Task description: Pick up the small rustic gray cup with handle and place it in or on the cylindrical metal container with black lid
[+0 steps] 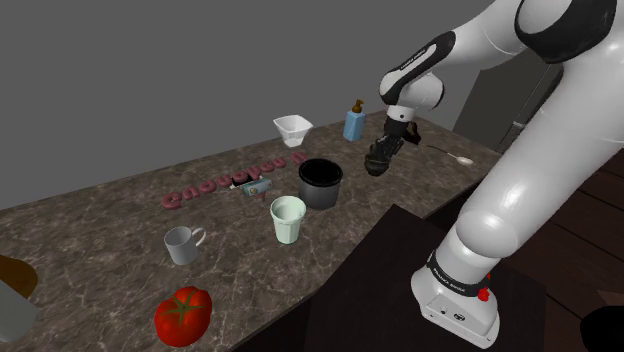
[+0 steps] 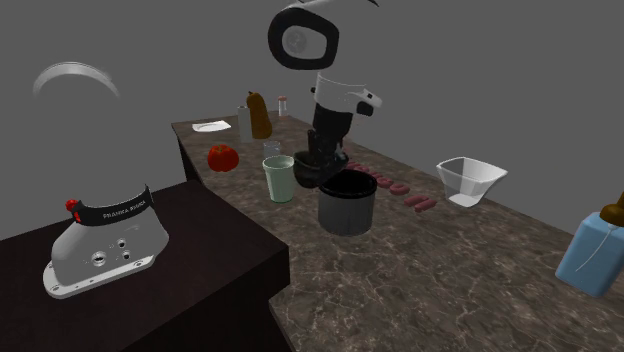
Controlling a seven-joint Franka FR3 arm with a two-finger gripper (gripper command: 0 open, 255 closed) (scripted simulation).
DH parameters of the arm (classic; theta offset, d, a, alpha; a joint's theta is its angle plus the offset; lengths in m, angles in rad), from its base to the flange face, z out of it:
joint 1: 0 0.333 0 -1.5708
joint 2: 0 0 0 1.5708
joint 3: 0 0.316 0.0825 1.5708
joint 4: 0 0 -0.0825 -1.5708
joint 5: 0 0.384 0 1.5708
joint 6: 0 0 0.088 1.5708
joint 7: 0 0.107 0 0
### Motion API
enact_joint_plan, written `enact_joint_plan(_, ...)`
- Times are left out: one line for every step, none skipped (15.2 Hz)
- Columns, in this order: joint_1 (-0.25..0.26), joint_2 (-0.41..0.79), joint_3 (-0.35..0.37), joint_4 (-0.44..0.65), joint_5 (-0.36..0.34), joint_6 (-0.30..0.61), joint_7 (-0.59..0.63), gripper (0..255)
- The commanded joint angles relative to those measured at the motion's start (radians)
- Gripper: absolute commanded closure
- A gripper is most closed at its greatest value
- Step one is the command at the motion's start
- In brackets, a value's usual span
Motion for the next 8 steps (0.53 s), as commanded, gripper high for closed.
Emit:
enact_joint_plan(0.025, 0.041, 0.020, 0.047, 0.038, -0.010, 0.017, 255)
enact_joint_plan(0.036, 0.066, 0.030, 0.073, 0.059, -0.013, 0.025, 255)
enact_joint_plan(0.047, 0.091, 0.040, 0.100, 0.078, -0.018, 0.033, 255)
enact_joint_plan(0.056, 0.117, 0.051, 0.128, 0.097, -0.023, 0.040, 255)
enact_joint_plan(0.065, 0.142, 0.061, 0.157, 0.115, -0.029, 0.048, 255)
enact_joint_plan(0.072, 0.168, 0.071, 0.187, 0.132, -0.036, 0.056, 255)
enact_joint_plan(0.079, 0.194, 0.081, 0.218, 0.148, -0.043, 0.065, 255)
enact_joint_plan(0.085, 0.220, 0.091, 0.250, 0.163, -0.051, 0.073, 255)
